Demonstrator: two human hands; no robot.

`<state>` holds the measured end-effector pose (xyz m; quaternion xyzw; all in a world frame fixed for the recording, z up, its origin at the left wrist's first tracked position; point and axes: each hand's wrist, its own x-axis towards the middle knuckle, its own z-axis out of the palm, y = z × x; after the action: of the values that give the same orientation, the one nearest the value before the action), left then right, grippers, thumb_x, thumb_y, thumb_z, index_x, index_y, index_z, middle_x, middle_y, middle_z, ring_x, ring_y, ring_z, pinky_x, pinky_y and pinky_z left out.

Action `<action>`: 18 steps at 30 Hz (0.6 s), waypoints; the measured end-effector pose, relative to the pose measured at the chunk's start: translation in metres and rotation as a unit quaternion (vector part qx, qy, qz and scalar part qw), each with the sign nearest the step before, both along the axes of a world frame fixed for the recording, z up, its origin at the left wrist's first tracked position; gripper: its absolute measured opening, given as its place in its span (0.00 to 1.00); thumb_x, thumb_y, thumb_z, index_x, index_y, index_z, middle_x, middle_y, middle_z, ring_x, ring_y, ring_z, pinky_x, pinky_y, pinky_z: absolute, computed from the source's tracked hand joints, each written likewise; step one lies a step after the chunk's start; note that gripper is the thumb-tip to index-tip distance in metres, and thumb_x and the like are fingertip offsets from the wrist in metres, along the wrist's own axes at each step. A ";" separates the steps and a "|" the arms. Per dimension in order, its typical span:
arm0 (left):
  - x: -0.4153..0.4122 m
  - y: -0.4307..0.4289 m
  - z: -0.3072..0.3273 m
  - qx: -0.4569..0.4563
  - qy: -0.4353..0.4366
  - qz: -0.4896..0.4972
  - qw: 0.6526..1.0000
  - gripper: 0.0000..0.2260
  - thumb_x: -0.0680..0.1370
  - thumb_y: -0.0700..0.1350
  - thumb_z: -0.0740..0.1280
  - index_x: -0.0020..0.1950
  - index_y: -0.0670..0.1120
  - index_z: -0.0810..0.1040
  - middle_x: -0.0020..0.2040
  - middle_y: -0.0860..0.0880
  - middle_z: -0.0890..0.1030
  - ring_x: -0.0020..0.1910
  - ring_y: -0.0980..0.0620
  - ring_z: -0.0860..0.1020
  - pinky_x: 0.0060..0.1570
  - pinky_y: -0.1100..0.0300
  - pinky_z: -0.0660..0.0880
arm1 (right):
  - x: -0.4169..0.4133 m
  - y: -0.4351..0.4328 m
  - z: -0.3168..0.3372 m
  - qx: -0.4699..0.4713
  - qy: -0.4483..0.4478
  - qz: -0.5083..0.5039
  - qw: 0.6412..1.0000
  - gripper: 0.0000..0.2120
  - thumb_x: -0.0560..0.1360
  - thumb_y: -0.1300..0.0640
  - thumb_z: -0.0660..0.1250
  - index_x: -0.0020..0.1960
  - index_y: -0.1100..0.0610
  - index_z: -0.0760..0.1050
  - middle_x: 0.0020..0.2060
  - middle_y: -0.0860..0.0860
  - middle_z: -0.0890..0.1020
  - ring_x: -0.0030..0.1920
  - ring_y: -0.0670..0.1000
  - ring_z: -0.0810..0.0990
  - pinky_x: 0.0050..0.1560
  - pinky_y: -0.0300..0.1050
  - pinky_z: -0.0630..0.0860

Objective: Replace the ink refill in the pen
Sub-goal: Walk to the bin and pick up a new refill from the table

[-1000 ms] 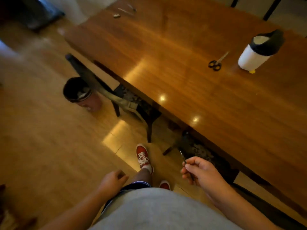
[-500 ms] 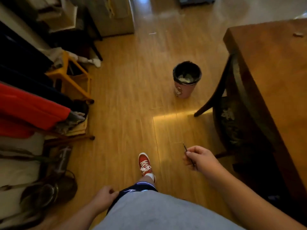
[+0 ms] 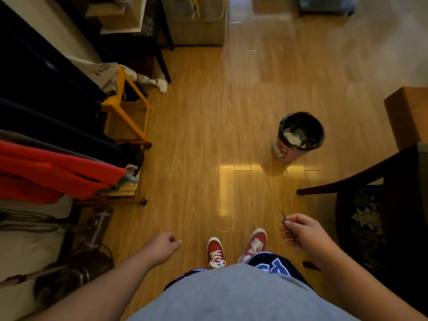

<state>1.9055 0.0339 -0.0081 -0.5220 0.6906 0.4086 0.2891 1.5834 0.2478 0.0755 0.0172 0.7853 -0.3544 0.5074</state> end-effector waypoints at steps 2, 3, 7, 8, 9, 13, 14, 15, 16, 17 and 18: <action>-0.041 -0.025 0.003 -0.007 0.034 -0.007 0.999 0.09 0.76 0.57 0.64 0.42 0.52 0.74 0.39 0.53 0.78 0.37 0.56 0.76 0.32 0.60 0.68 | -0.021 -0.009 -0.002 0.008 0.003 -0.009 1.000 0.07 0.79 0.61 0.63 0.49 0.60 0.79 0.43 0.60 0.84 0.42 0.56 0.82 0.35 0.45 0.77; -0.063 -0.037 0.003 -0.008 0.048 -0.007 0.999 0.10 0.76 0.58 0.64 0.41 0.53 0.74 0.38 0.53 0.79 0.36 0.57 0.76 0.32 0.60 0.68 | -0.033 -0.014 -0.003 0.010 0.002 -0.013 1.000 0.07 0.79 0.61 0.63 0.49 0.61 0.79 0.42 0.60 0.84 0.41 0.56 0.82 0.35 0.45 0.77; -0.147 -0.081 0.002 -0.003 0.082 -0.021 0.996 0.10 0.75 0.59 0.64 0.39 0.56 0.73 0.38 0.55 0.79 0.37 0.57 0.78 0.31 0.60 0.70 | -0.090 -0.043 -0.015 0.021 0.006 -0.023 0.999 0.07 0.79 0.63 0.62 0.50 0.63 0.78 0.42 0.60 0.83 0.41 0.57 0.80 0.36 0.46 0.76; -0.166 -0.093 0.003 -0.003 0.085 -0.025 0.996 0.09 0.75 0.59 0.64 0.39 0.56 0.74 0.39 0.55 0.79 0.38 0.57 0.78 0.32 0.60 0.70 | -0.107 -0.054 -0.018 0.021 0.006 -0.026 0.999 0.07 0.79 0.63 0.62 0.50 0.64 0.78 0.41 0.60 0.83 0.41 0.57 0.80 0.36 0.46 0.75; -0.183 -0.103 0.003 -0.007 0.085 -0.026 0.996 0.09 0.75 0.59 0.64 0.39 0.57 0.74 0.39 0.55 0.80 0.39 0.57 0.78 0.33 0.60 0.71 | -0.124 -0.064 -0.021 0.022 0.005 -0.028 0.999 0.06 0.79 0.64 0.62 0.50 0.64 0.78 0.40 0.60 0.83 0.41 0.58 0.80 0.36 0.46 0.75; -0.226 -0.136 0.007 -0.017 0.071 0.002 0.997 0.06 0.76 0.57 0.65 0.43 0.57 0.75 0.43 0.55 0.81 0.43 0.57 0.78 0.40 0.58 0.74 | -0.189 -0.116 -0.023 0.022 -0.006 -0.013 1.000 0.07 0.79 0.62 0.62 0.50 0.62 0.78 0.42 0.61 0.83 0.41 0.57 0.81 0.36 0.46 0.76; -0.232 -0.142 0.007 -0.018 0.064 0.009 0.998 0.05 0.76 0.56 0.65 0.44 0.57 0.76 0.44 0.55 0.81 0.43 0.57 0.78 0.41 0.58 0.74 | -0.204 -0.132 -0.022 0.018 -0.009 -0.005 1.000 0.07 0.79 0.62 0.63 0.50 0.62 0.79 0.42 0.61 0.84 0.41 0.57 0.81 0.36 0.46 0.77; -0.237 -0.149 0.008 -0.019 0.057 0.018 0.998 0.05 0.76 0.55 0.66 0.45 0.55 0.77 0.45 0.54 0.81 0.44 0.56 0.79 0.42 0.58 0.74 | -0.219 -0.148 -0.020 0.017 -0.008 0.004 1.000 0.06 0.79 0.61 0.63 0.50 0.61 0.79 0.42 0.61 0.84 0.41 0.56 0.82 0.35 0.45 0.78; -0.241 -0.156 0.008 -0.021 0.048 0.029 0.998 0.06 0.77 0.54 0.66 0.47 0.53 0.77 0.46 0.53 0.82 0.45 0.55 0.79 0.44 0.58 0.74 | -0.234 -0.165 -0.017 0.015 -0.006 0.015 1.000 0.06 0.79 0.61 0.63 0.50 0.61 0.79 0.42 0.61 0.83 0.41 0.56 0.82 0.35 0.45 0.78; -0.243 -0.164 0.009 -0.023 0.037 0.042 0.998 0.07 0.77 0.54 0.66 0.48 0.52 0.78 0.47 0.52 0.82 0.46 0.54 0.79 0.45 0.58 0.74 | -0.246 -0.183 -0.014 0.012 -0.004 0.026 1.000 0.06 0.79 0.61 0.63 0.50 0.61 0.79 0.42 0.60 0.83 0.41 0.56 0.82 0.35 0.45 0.78; -0.243 -0.171 0.009 -0.022 0.026 0.056 0.998 0.08 0.77 0.54 0.66 0.50 0.51 0.78 0.48 0.51 0.82 0.47 0.53 0.79 0.46 0.57 0.75 | -0.257 -0.201 -0.011 0.006 -0.004 0.033 0.999 0.06 0.79 0.61 0.63 0.51 0.60 0.78 0.42 0.60 0.83 0.42 0.56 0.82 0.36 0.45 0.78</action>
<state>1.6624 -0.1366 0.0012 -0.5556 0.6765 0.4218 0.2360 1.3263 0.0468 0.0642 -0.0048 0.7856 -0.3328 0.5215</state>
